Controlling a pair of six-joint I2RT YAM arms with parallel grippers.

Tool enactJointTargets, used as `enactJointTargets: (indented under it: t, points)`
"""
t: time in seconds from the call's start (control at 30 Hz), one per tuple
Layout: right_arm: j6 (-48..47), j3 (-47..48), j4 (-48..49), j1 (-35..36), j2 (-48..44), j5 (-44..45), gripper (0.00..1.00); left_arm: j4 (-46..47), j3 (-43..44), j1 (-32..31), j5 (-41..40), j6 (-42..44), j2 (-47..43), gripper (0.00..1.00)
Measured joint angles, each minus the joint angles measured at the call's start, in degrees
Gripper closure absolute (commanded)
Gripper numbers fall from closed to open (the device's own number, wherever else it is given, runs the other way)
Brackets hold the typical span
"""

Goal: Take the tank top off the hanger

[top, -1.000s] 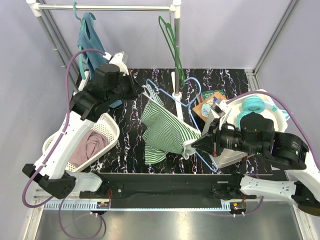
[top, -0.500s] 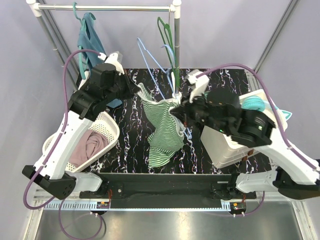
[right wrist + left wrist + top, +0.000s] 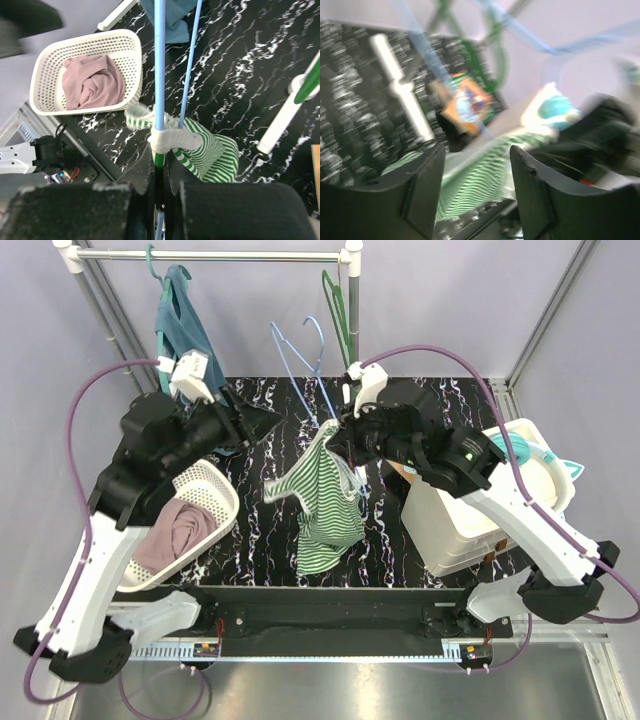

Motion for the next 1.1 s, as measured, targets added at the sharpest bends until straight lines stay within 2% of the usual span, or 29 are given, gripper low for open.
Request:
enactJointTargets:
  t: [0.17,0.27,0.43,0.53,0.6,0.67,0.7,0.77,0.83,0.93,0.97,1.0,1.1]
  points:
    - [0.15,2.27,0.11,-0.7,4.04,-4.04,1.0,12.61,-3.74,-0.17,6.19,-6.71,-2.58,0.35]
    - [0.09,3.02,0.17,-0.7,5.57,-5.44,1.0,18.14,-2.86,-0.42,7.45,-9.44,0.96,0.37]
    - [0.09,4.24,0.15,-0.76,6.73,-6.71,1.0,20.35,-0.96,-0.46,7.61,-11.41,8.48,0.43]
    - [0.09,4.98,0.22,-0.79,7.02,-7.3,1.0,19.93,-0.96,-0.55,7.63,-12.17,10.88,0.55]
    - [0.09,5.25,0.2,-0.85,7.02,-7.63,1.0,19.85,-0.96,-0.57,7.63,-12.63,11.58,0.67]
    - [0.09,5.38,0.04,-0.96,7.1,-7.67,0.88,19.85,-0.37,-0.59,7.78,-12.66,11.93,0.77]
    - [0.07,5.4,0.07,-1.03,7.19,-7.69,0.85,19.82,0.28,-0.7,7.82,-12.46,12.22,0.9]
    - [-0.04,5.4,0.15,-1.27,7.32,-7.72,0.82,19.52,2.23,-0.85,7.8,-11.76,12.98,1.0]
    - [-0.15,5.4,0.79,-1.75,7.5,-7.74,0.78,19.15,4.39,-0.85,7.54,-10.23,14.12,1.0]
    - [-0.33,5.49,0.98,-2.69,7.96,-7.76,0.55,18.75,7.26,-0.83,6.93,-8.07,16.0,1.0]
    - [-0.39,5.55,1.05,-3.17,8.26,-7.78,0.47,18.64,8.11,-0.83,6.6,-7.23,16.59,1.0]
    - [-0.44,5.66,1.03,-3.76,8.63,-7.8,0.29,18.56,8.81,-0.79,6.25,-6.27,17.2,1.0]
    - [-0.76,5.84,1.01,-5.33,9.55,-7.8,0.06,17.68,11.15,-0.79,4.92,-2.29,18.93,1.0]
